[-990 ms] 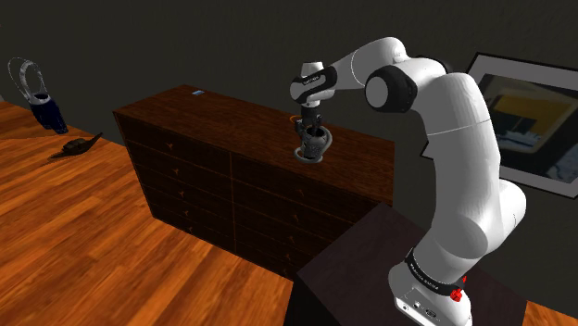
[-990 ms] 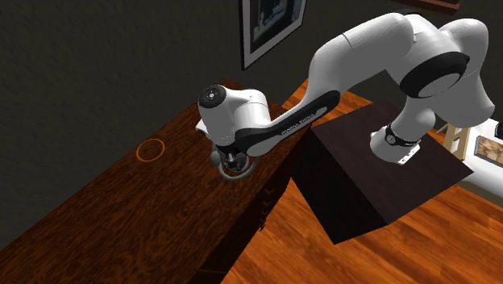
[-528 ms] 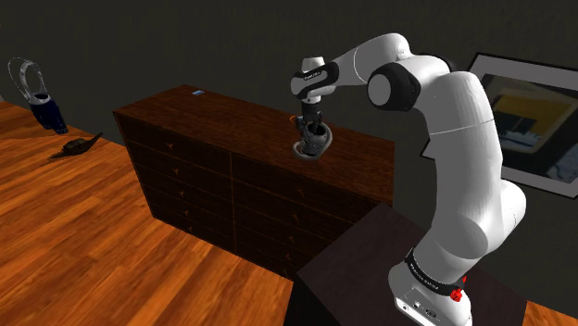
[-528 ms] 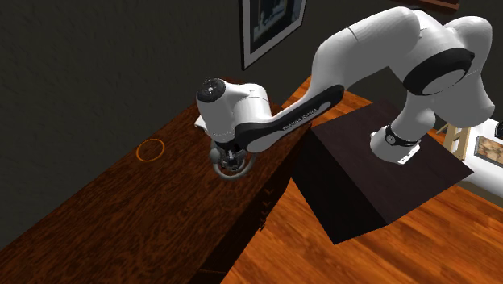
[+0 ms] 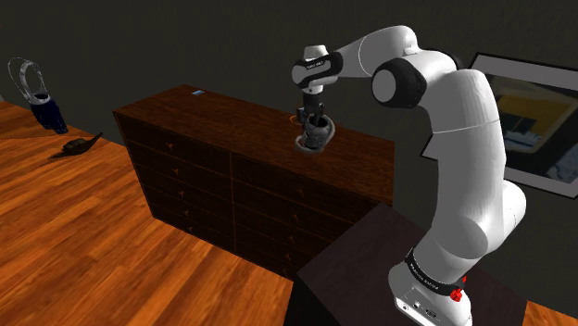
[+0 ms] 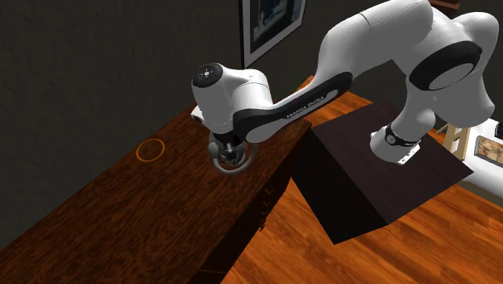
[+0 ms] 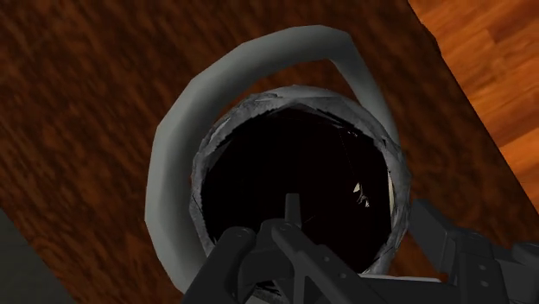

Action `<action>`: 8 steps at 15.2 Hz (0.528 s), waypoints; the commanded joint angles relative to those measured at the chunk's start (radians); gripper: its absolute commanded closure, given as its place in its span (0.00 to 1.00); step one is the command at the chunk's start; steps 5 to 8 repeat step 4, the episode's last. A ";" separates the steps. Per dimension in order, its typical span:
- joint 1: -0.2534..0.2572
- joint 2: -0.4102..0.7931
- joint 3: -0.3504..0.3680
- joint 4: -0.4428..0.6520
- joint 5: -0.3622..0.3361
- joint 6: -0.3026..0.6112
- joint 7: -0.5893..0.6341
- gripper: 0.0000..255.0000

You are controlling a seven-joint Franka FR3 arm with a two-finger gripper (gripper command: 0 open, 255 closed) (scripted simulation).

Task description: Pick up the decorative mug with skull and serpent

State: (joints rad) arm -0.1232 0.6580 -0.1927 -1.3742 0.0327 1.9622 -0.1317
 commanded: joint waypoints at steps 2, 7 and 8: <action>0.001 -0.019 -0.002 0.016 -0.003 -0.032 -0.001 1.00; 0.001 -0.019 -0.002 0.017 -0.003 -0.034 -0.001 1.00; 0.001 -0.019 -0.002 0.017 -0.003 -0.034 -0.001 1.00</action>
